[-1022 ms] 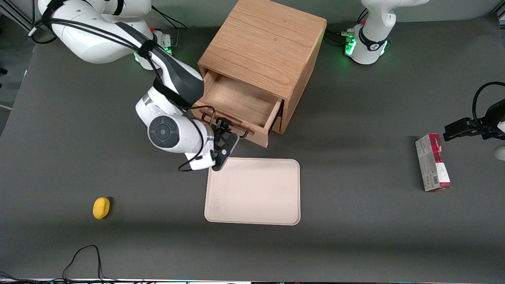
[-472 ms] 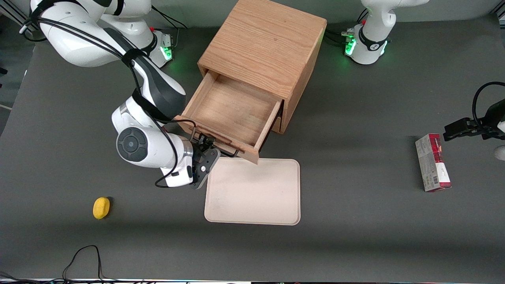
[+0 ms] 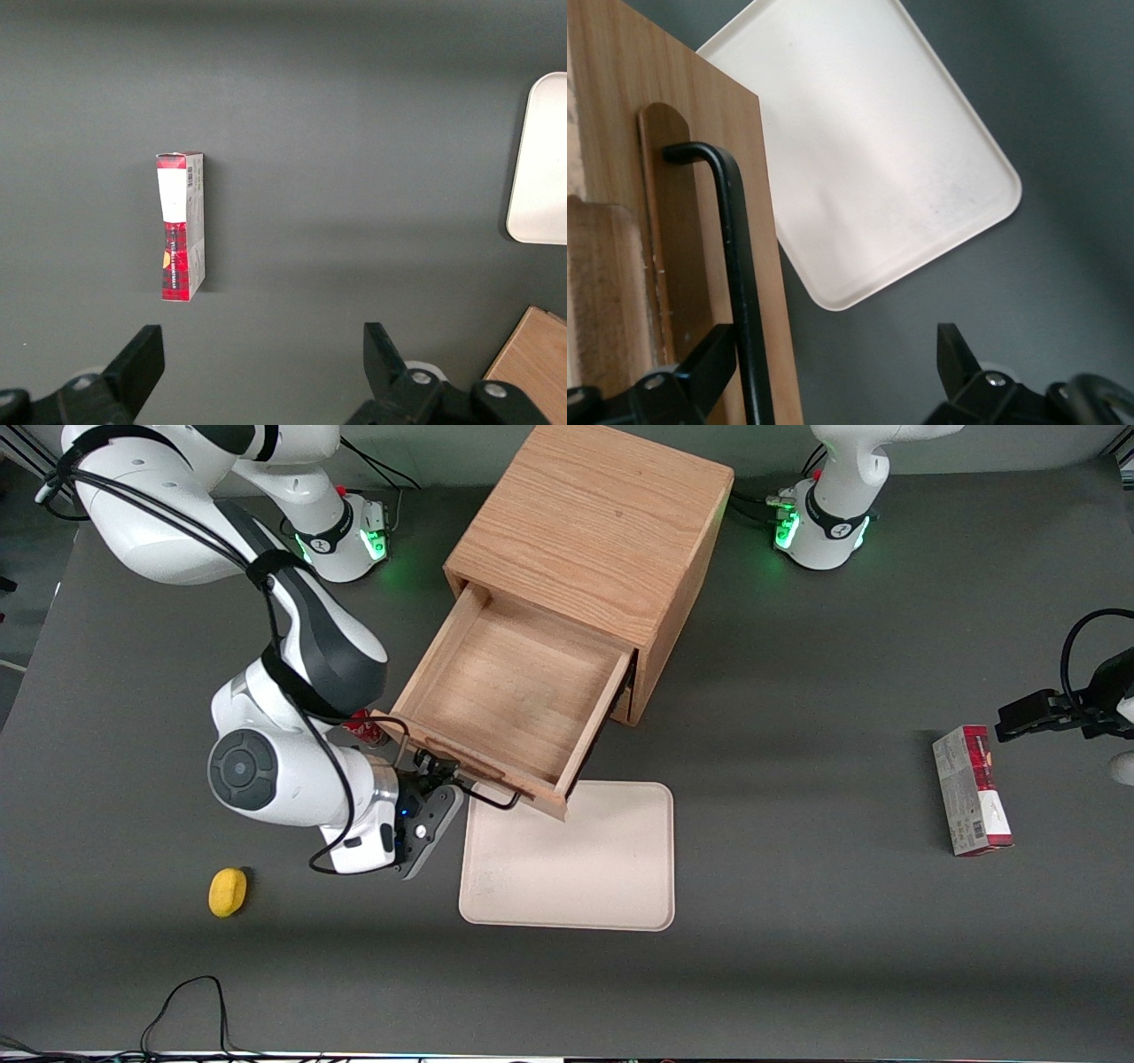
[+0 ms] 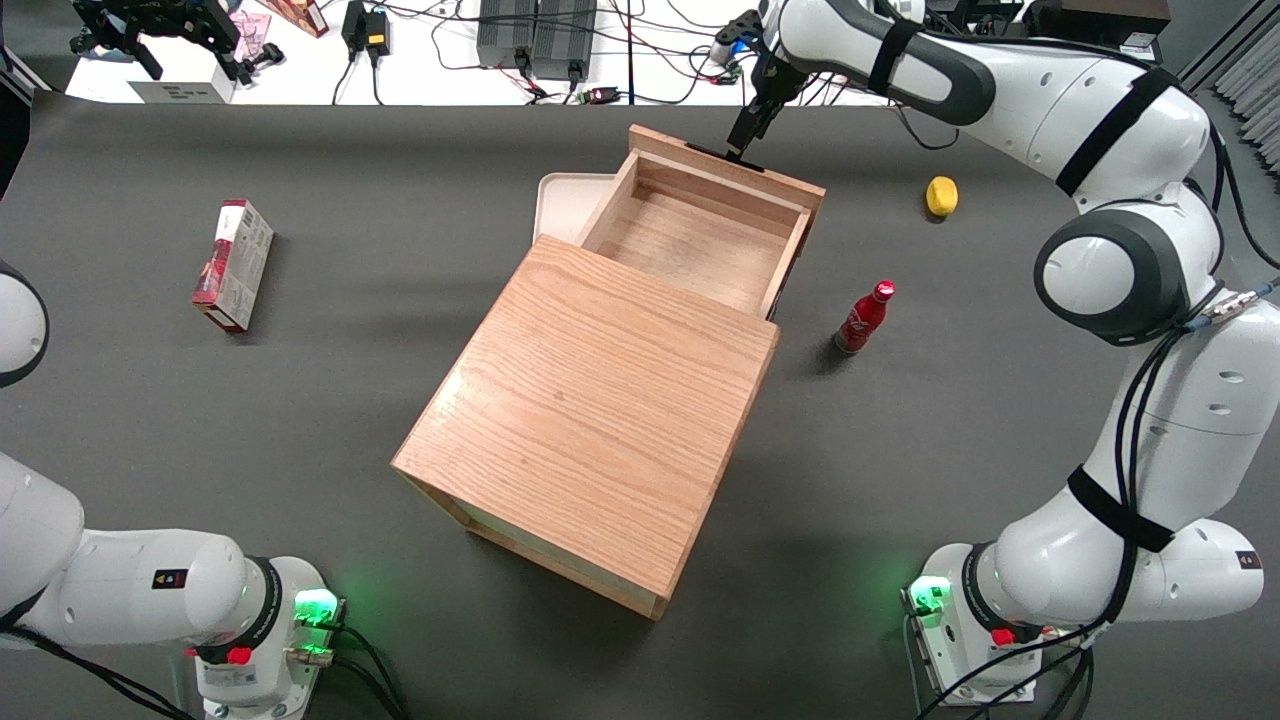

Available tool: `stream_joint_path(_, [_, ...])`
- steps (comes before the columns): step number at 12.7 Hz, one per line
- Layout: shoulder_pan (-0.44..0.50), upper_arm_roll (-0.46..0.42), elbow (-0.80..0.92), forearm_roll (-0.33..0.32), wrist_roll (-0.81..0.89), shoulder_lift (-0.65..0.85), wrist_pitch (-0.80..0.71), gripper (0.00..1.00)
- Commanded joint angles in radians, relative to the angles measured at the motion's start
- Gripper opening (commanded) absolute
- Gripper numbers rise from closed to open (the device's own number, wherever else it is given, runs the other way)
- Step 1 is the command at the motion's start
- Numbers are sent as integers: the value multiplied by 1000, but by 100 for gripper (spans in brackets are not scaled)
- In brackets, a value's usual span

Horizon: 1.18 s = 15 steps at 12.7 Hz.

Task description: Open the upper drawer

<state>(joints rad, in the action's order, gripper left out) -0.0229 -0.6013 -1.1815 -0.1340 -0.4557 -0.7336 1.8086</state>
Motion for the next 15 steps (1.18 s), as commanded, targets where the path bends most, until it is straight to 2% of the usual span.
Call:
stream_joint_path(1, [11, 6, 57, -27, -27, -29, 5, 100])
stream_joint_path(3, [11, 17, 62, -44, -15, -12, 5, 100])
stream_joint_path(4, [12, 17, 68, -102, -2, 12, 2, 100])
stream_joint_path(5, [11, 17, 81, -127, 20, 58, -1, 100])
stream_joint_path(7, [-32, 23, 88, -115, 23, 106, -3, 100])
stream_joint_path(8, [-50, 29, 104, -77, 23, 134, -5, 100])
stream_joint_path(9, [-54, 84, 109, -37, 22, 175, -26, 100])
stream_joint_path(10, [-49, 171, 103, 23, 32, 237, -116, 100])
stream_joint_path(12, [-45, 334, 9, 193, 159, 360, -242, 100])
stream_joint_path(13, [-42, 404, -110, 233, 226, 452, -251, 100])
stream_joint_path(15, [-40, 493, -370, 238, 294, 644, -204, 100])
